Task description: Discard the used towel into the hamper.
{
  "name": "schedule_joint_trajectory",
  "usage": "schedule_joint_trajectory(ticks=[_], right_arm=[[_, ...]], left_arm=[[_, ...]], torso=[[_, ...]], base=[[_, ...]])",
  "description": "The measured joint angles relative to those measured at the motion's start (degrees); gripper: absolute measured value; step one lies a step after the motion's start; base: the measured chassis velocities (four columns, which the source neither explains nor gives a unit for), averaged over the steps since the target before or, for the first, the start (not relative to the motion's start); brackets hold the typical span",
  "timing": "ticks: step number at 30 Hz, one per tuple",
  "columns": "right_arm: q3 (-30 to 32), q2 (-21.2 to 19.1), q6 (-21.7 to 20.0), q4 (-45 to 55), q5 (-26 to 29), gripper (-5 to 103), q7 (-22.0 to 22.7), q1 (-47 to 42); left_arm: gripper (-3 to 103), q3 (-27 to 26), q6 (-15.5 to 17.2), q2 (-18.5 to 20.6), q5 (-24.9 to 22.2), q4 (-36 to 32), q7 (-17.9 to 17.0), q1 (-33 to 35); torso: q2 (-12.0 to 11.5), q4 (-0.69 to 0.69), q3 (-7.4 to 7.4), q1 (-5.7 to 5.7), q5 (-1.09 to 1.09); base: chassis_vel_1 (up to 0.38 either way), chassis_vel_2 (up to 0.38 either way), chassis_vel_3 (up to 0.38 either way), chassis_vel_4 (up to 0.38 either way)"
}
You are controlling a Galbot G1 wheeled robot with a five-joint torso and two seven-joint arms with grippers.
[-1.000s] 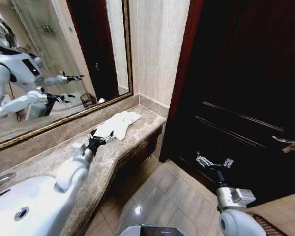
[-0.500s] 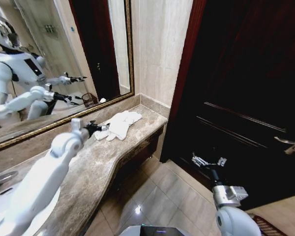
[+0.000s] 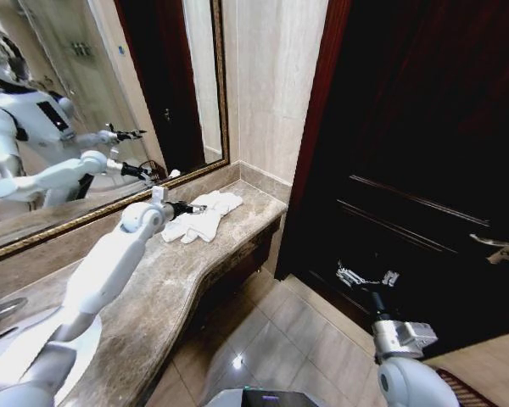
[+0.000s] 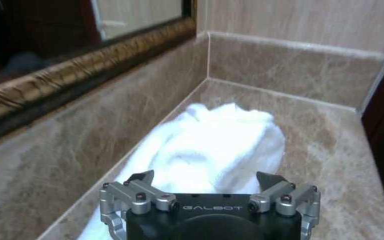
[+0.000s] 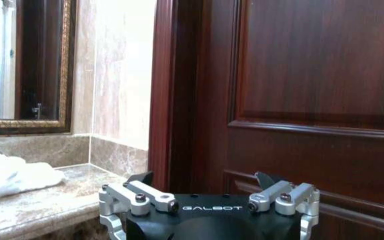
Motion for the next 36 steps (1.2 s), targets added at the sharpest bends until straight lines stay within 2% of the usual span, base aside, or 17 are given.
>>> schedule_joint_trajectory(ticks=[2,4,7,21,24,26,30,32,34,35,36], right_arm=[[0.17,-0.06,0.10,-0.07,0.03,100,0.08,-0.06],[0.25,-0.27,0.16,-0.14,0.08,100,0.30,0.02],[0.19,-0.45,0.16,-0.16,0.08,100,0.44,0.18],[0.60,-0.40,1.11,-0.78,0.05,100,1.27,-0.12],[0.52,-0.31,1.27,-0.92,0.01,100,1.40,-0.05],[0.47,-0.28,1.34,-0.97,-0.02,100,1.41,-0.04],[0.24,-0.18,1.56,-1.06,-0.11,100,1.34,0.01],[0.18,-0.15,1.56,-1.16,-0.15,100,1.33,0.14],[0.08,-0.16,1.55,-1.26,-0.36,100,1.33,0.46],[0.08,-0.16,1.55,-1.26,-0.36,100,1.33,0.46],[0.05,-0.19,1.52,-1.15,-0.38,100,1.28,0.49]], left_arm=[[100,0.49,-0.03,-0.57,1.21,1.07,0.45,-0.34],[100,1.42,-0.08,-1.61,4.03,3.81,2.57,-1.32],[100,2.28,-0.12,-3.21,5.78,6.36,2.92,-2.77],[101,3.92,-0.24,-5.64,7.81,10.87,2.61,-5.17],[88,3.81,-0.25,-5.40,8.62,11.22,3.39,-5.17],[88,3.73,-0.26,-5.30,8.69,11.22,3.57,-5.12],[67,3.53,-0.28,-5.08,8.71,11.23,4.00,-4.74],[67,3.51,-0.28,-5.08,8.71,11.23,4.03,-4.72],[56,3.48,-0.29,-5.19,8.71,11.57,4.04,-4.77],[56,3.48,-0.29,-5.19,8.71,11.57,4.04,-4.77],[51,3.48,-0.29,-5.27,8.76,11.64,3.99,-4.82]], torso=[[0.00,-0.01,0.00,0.00,0.00],[0.00,0.02,0.00,0.00,0.01],[0.00,0.02,0.00,0.00,0.00],[0.01,0.00,-0.01,0.00,0.01],[0.01,0.00,-0.01,0.00,0.00],[0.01,0.01,-0.01,0.00,0.01],[0.01,0.01,-0.01,-0.01,0.00],[0.01,0.01,-0.01,-0.01,0.00],[0.01,0.01,-0.01,0.00,0.00],[0.01,0.01,-0.01,0.00,0.00],[0.01,0.01,-0.01,0.00,0.00]], base=[[0.000,0.000,0.000,0.000],[0.000,0.000,0.000,0.000],[0.000,0.000,0.000,0.000],[0.000,0.000,0.000,0.000],[0.000,0.000,0.000,0.000],[0.000,0.000,0.000,0.000],[0.000,0.000,0.000,0.000],[0.000,0.000,0.000,0.000],[0.000,0.000,0.000,0.000],[0.000,0.000,0.000,0.000],[0.000,0.000,0.000,0.000]])
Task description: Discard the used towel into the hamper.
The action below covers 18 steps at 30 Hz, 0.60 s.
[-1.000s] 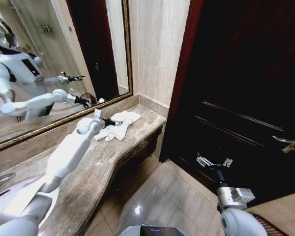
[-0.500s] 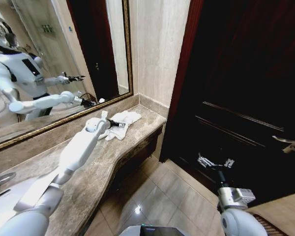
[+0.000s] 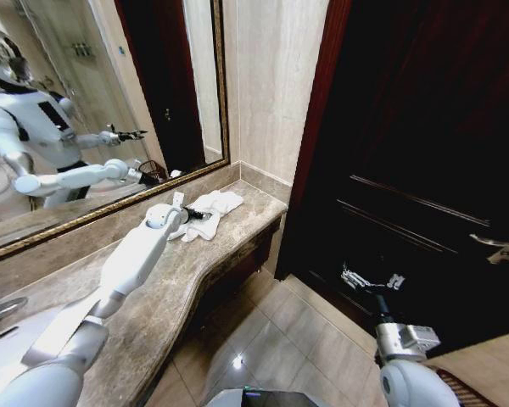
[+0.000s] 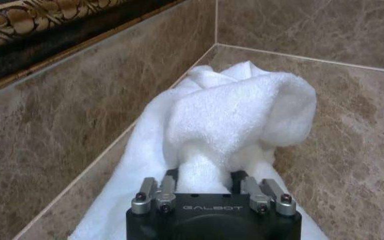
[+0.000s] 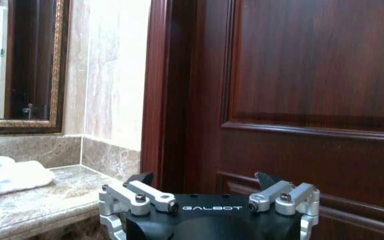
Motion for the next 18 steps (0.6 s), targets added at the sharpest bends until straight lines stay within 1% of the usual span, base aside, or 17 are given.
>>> schedule_joint_trajectory(ticks=[1,2,4,5,9,10,13,18], right_arm=[[-0.01,-0.04,-0.01,0.39,0.02,100,-0.11,0.00],[-0.01,-0.04,-0.01,0.39,0.02,100,-0.11,0.00],[-0.01,-0.10,-0.04,0.81,0.08,100,-0.17,-0.01],[-0.01,-0.10,-0.04,0.81,0.08,100,-0.17,-0.01],[0.06,-0.24,-0.08,1.35,0.21,100,-0.15,-0.07],[0.06,-0.24,-0.08,1.35,0.21,100,-0.15,-0.07],[0.14,-0.25,-0.13,1.97,0.31,100,-0.05,-0.28],[0.30,-0.34,-0.25,2.85,0.49,100,0.07,-0.65]], left_arm=[[45,-0.01,0.00,-0.02,0.06,-0.04,-0.12,-0.01],[45,-0.01,0.00,-0.02,0.06,-0.04,-0.12,-0.01],[34,-0.06,0.00,0.06,0.20,-0.45,-0.29,0.04],[34,-0.06,0.00,0.06,0.20,-0.45,-0.29,0.04],[14,-0.44,0.00,0.57,0.22,-1.35,-0.56,0.45],[14,-0.44,0.00,0.57,0.22,-1.35,-0.56,0.45],[8,-0.72,0.00,0.83,-0.59,-2.10,-1.58,0.87],[7,-1.68,-0.48,1.58,-1.40,-4.66,-3.25,1.96]], torso=[[0.00,0.00,0.00,0.00,0.00],[0.00,0.00,0.00,0.00,0.00],[0.00,-0.01,0.00,0.00,0.00],[0.00,-0.01,0.00,0.00,0.00],[0.00,0.00,0.00,0.00,0.00],[0.00,0.00,0.00,0.00,0.00],[0.00,0.00,0.00,0.00,-0.01],[0.00,-0.01,0.00,0.00,-0.01]], base=[[0.000,0.000,0.000,0.000],[0.000,0.000,0.000,0.000],[0.000,0.000,0.000,0.000],[0.000,0.000,0.000,0.000],[0.000,0.000,0.000,0.000],[0.000,0.000,0.000,0.000],[0.000,0.000,0.000,0.000],[0.000,0.000,0.000,0.000]])
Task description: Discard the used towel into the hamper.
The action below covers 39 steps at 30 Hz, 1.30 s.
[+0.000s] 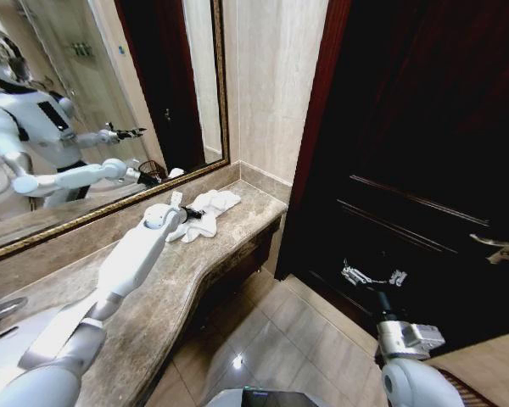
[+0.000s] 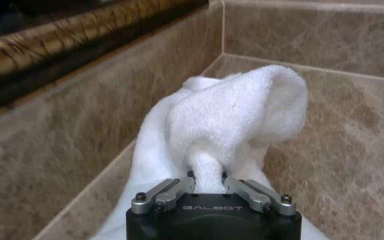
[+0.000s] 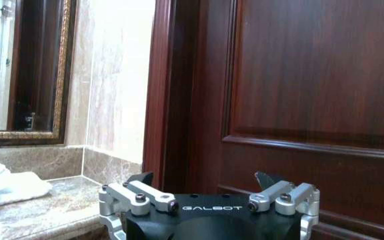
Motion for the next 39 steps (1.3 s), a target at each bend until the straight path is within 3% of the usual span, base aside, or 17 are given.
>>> schedule_joint_trajectory(ticks=[13,16,20,21,23,27,29,32,34,35,37,39], right_arm=[[-0.94,0.29,-0.50,1.31,-0.52,100,0.25,0.09],[-1.07,0.40,-0.74,1.55,-0.58,100,0.53,0.22],[-1.16,0.51,-1.03,1.54,-0.59,100,0.60,1.05],[-1.16,0.51,-1.03,1.54,-0.59,100,0.60,1.05],[-1.15,0.48,-1.08,1.38,-0.49,100,0.55,1.56],[-0.69,0.84,0.12,1.28,-0.13,100,-0.41,0.99],[-0.61,0.96,0.37,1.28,-0.07,100,-0.49,0.76],[-0.55,1.03,0.81,1.28,0.10,100,-0.66,0.71],[-0.54,1.00,0.81,1.31,0.16,100,-0.66,0.75],[-0.53,0.85,0.81,1.51,0.46,100,-0.69,0.85],[-0.50,0.77,0.81,1.59,0.59,100,-0.69,0.87],[-0.06,0.19,0.71,2.02,1.35,100,-0.74,1.05]], left_arm=[[7,-8.13,-1.77,6.23,-1.46,-18.13,-0.77,7.04],[7,-10.28,-2.85,7.67,-3.32,-23.08,-2.83,9.83],[7,-13.40,-6.36,9.71,-7.02,-32.50,-9.24,17.80],[7,-13.40,-6.36,9.71,-7.02,-32.50,-9.24,17.80],[7,-15.02,-8.98,9.79,-7.12,-37.38,-13.36,23.14],[7,-17.13,-11.99,7.87,-6.58,-43.10,-18.03,28.49],[7,-17.35,-13.72,7.16,-5.37,-44.01,-18.62,29.70],[7,-18.55,-23.28,3.84,1.46,-45.96,-17.67,35.09],[7,-18.74,-24.54,3.18,2.42,-46.21,-17.38,36.19],[7,-19.06,-27.47,1.59,4.18,-46.83,-16.55,39.78],[7,-19.15,-28.26,1.05,4.73,-47.08,-16.20,41.29],[7,-20.09,-30.91,-1.78,7.88,-48.93,-15.24,48.05]], torso=[[0.00,0.01,0.00,0.00,0.01],[0.00,0.00,0.00,0.00,0.01],[0.01,0.01,-0.01,0.00,0.02],[0.01,0.01,-0.01,0.00,0.02],[0.00,0.01,-0.01,0.00,-0.01],[0.00,0.01,-0.01,-0.01,0.03],[0.00,0.00,-0.01,-0.01,0.01],[0.00,-0.01,-0.01,-0.01,0.03],[0.01,0.00,-0.01,-0.01,0.01],[0.00,0.00,-0.01,0.00,0.02],[0.00,0.00,-0.01,0.00,0.02],[0.01,0.02,-0.01,-0.01,0.00]], base=[[0.000,0.000,0.000,0.000],[0.000,0.000,0.000,0.000],[0.000,0.000,0.000,0.000],[0.000,0.000,0.000,0.000],[0.000,0.000,0.000,0.000],[0.000,0.000,0.000,0.000],[0.000,0.000,0.000,0.000],[0.000,0.000,0.000,0.000],[0.000,0.000,0.000,0.000],[0.000,0.000,0.000,0.000],[0.000,0.000,0.000,0.000],[0.000,0.000,0.000,0.000]])
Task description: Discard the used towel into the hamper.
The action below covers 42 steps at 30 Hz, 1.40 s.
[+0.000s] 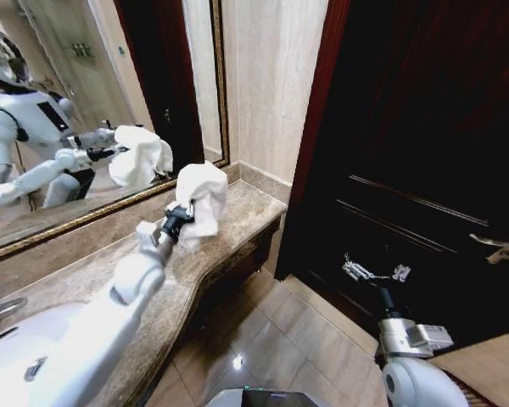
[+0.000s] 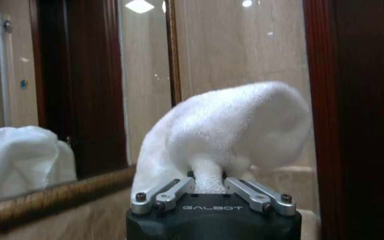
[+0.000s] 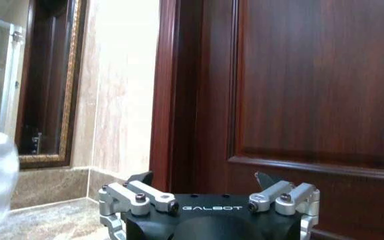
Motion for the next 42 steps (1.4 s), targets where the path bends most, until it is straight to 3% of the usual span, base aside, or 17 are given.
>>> schedule_joint_trajectory(ticks=[9,15,17,27,42], right_arm=[[0.45,-0.10,-0.39,0.37,0.37,100,-0.36,-0.59],[1.43,-0.30,0.38,-0.27,0.27,100,-0.38,-0.52],[1.36,-0.14,0.36,-0.58,-0.05,100,0.19,-0.46],[0.58,0.66,-0.12,-0.57,-3.27,100,0.17,-1.05],[-0.87,1.17,-2.49,-0.79,-6.95,100,-0.17,-0.59]], left_arm=[[7,-3.86,-1.16,-4.49,7.11,-5.50,-0.26,8.39],[7,-8.27,-8.37,-4.69,6.03,-3.78,5.15,12.57],[7,-8.42,-9.14,-4.98,6.04,-3.64,5.47,13.05],[7,-5.92,-7.06,-5.12,6.51,-2.90,5.39,11.38],[7,-4.27,-7.36,-5.01,6.64,-2.11,4.59,11.00]], torso=[[0.00,-0.02,0.00,0.00,0.03],[0.00,-0.01,0.00,0.00,0.01],[0.00,-0.01,0.00,0.00,0.01],[0.00,-0.02,0.01,0.00,0.01],[0.00,-0.02,0.01,0.01,0.01]], base=[[0.000,0.000,0.000,0.000],[0.000,0.000,0.000,0.000],[0.000,0.000,0.000,0.000],[0.000,0.000,0.000,0.000],[0.000,0.000,0.000,0.000]])
